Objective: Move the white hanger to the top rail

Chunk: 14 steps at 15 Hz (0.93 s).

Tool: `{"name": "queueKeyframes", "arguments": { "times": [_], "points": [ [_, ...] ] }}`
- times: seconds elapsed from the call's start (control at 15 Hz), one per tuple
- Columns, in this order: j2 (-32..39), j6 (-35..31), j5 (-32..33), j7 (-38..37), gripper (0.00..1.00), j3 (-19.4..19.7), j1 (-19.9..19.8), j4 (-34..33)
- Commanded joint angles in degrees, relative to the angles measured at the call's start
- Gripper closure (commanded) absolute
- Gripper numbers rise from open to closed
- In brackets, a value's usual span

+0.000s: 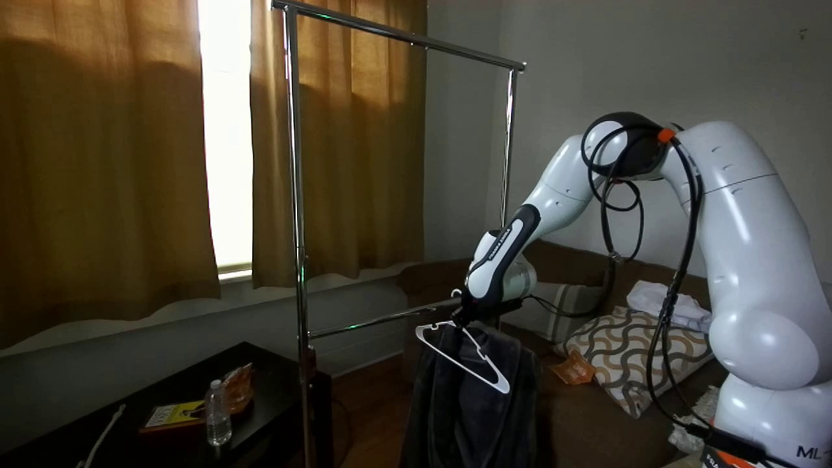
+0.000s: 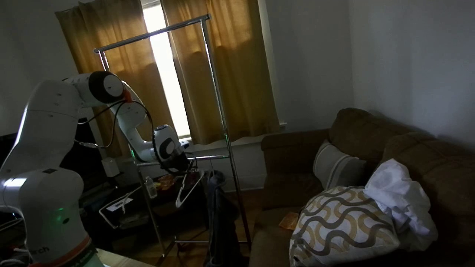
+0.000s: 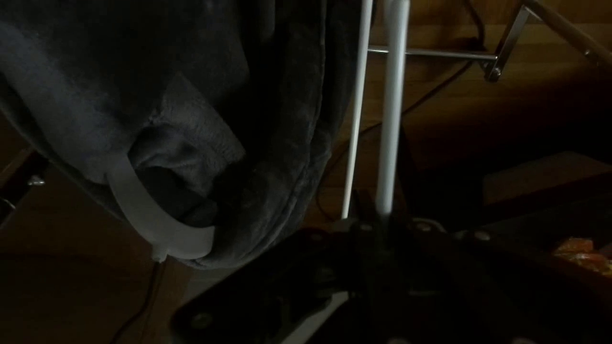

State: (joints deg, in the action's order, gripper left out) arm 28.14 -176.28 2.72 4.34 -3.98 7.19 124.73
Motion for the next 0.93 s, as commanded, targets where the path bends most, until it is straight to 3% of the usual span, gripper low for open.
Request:
{"name": "queueKeyframes", "arguments": {
  "times": [0.0,0.4,0.87],
  "points": [
    [-9.11,5.98,1.95,0.53,0.98,0.06,-0.02,7.28],
    [-21.64,21.06,4.62,0.19,0.98,-0.18,0.11,11.29],
    [-33.78,39.52,-0.02,6.88,0.98,-1.97,-0.14,9.57]
  ]
}}
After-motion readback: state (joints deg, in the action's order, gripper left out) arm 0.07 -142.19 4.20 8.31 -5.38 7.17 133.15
